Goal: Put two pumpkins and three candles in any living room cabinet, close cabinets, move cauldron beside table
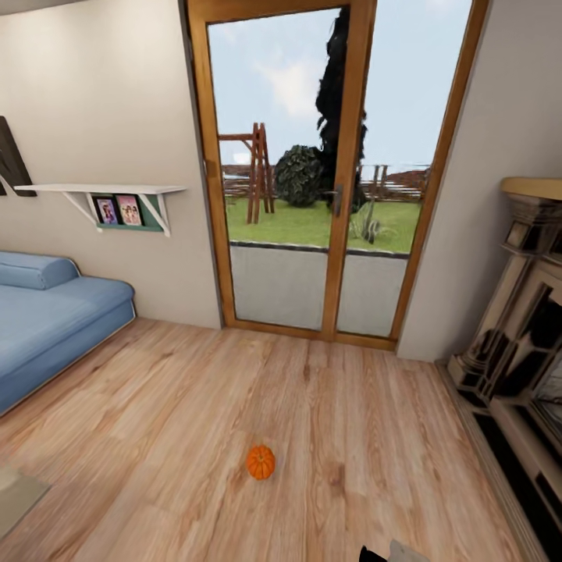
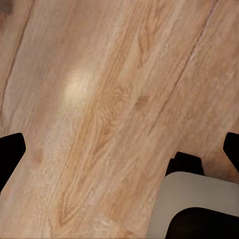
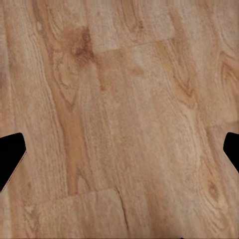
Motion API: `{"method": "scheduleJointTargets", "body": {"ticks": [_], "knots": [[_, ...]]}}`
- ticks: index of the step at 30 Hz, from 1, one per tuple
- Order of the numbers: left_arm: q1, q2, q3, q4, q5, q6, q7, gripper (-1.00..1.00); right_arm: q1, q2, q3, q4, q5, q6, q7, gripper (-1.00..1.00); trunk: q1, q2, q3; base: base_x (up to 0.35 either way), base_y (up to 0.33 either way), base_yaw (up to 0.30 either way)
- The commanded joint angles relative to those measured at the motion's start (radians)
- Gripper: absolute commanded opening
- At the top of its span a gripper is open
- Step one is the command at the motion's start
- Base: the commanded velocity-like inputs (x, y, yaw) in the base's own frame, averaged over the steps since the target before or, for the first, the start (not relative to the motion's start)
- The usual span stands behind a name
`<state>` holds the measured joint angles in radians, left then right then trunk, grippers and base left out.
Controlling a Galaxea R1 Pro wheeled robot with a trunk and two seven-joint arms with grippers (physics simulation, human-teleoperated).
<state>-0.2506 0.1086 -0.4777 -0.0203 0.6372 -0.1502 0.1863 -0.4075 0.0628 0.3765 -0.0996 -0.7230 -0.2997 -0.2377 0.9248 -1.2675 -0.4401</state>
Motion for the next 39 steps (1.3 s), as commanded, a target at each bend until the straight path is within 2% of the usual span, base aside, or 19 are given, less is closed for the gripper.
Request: {"method": "scheduleJointTargets", "body": {"ticks": [1,19,31,39], "knots": [[0.000,0.000,-0.009,-0.001,0.007,-0.001,0.004,1.00,-0.001,0.000,0.009,0.000,-0.007,-0.002,-0.005,1.00,0.001,0.000,-0.001,0.292,0.000,0.000],[0.002,0.000,-0.007,-0.001,0.009,-0.008,0.004,1.00,-0.001,0.000,0.009,0.000,-0.007,-0.002,-0.005,1.00,0.001,0.000,-0.001,0.208,0.000,0.000],[0.002,0.003,-0.006,-0.002,0.010,-0.014,0.004,1.00,-0.001,0.000,0.009,0.000,-0.006,-0.003,-0.005,1.00,0.001,0.000,-0.001,0.270,0.095,0.001],[0.002,0.003,-0.005,-0.003,0.010,-0.014,0.004,1.00,-0.001,0.000,0.010,0.000,-0.006,-0.003,-0.005,1.00,0.001,0.000,-0.001,0.294,0.115,0.207]]}}
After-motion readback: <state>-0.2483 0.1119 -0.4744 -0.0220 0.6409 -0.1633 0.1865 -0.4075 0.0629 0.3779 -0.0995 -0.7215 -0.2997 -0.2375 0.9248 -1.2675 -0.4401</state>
